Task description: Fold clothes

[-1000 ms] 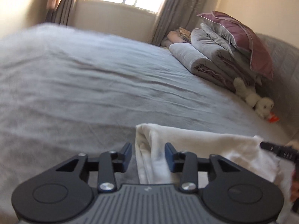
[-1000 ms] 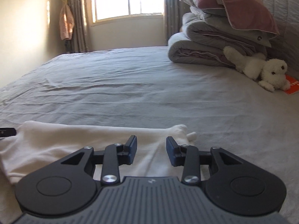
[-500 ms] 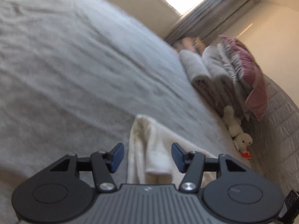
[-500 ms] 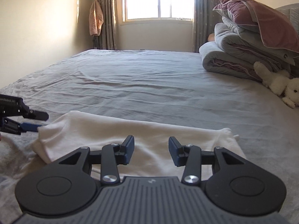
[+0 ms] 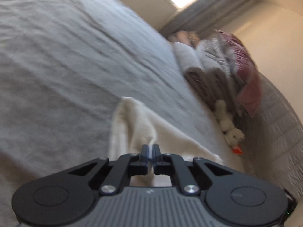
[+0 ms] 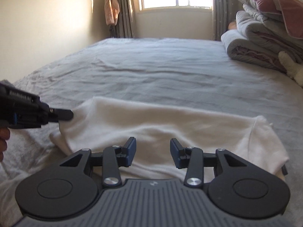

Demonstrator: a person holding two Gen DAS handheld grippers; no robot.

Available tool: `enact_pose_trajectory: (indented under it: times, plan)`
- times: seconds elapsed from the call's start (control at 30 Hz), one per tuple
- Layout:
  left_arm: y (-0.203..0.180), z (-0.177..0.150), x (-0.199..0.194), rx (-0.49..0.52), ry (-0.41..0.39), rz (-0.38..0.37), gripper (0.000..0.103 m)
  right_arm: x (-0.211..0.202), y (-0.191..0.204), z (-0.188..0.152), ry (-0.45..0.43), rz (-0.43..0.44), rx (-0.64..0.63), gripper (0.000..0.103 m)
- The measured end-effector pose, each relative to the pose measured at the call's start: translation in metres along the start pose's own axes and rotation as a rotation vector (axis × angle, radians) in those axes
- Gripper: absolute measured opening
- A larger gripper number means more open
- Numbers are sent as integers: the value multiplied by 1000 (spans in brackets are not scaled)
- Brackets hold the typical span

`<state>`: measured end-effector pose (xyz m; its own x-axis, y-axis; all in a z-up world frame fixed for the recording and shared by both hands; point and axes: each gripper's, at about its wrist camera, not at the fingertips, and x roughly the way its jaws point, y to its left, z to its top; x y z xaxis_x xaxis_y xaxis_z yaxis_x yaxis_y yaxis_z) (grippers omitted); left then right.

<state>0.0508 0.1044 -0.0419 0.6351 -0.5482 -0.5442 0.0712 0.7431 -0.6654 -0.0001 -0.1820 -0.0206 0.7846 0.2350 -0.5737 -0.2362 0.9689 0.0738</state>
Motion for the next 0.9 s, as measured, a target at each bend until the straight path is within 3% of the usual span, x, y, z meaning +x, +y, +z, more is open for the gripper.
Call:
enact_pose_trajectory:
  times: [0.07,0.27,0.43,0.53,0.6,0.73,0.8,0.9]
  plan:
    - [5,-2,4,10,16,39,4,10,-1,-7,72,-9,0,41]
    - [-7,-3,-5,110,-20,59,10,-11,-3,-10,7,-6,-30,39]
    - [-31,-3,-25,259,-150,38,16,-42,-34,-5,-94,-125,-1,39]
    - [-46,-9,-26,351,-176,-16,17,-46,-62,-5,-110,-207,64,39]
    - [-53,-15,-19,400,-157,-11,17,-45,-77,-8,-100,-243,103,39]
    - [-46,-21,3,426,-92,120,16,-41,-92,-17,-54,-292,123,39]
    - [-38,-21,8,419,-70,160,5,-34,-97,-23,16,-303,126,39]
    - [-36,-14,2,388,-56,137,7,-31,-102,-30,43,-302,147,41]
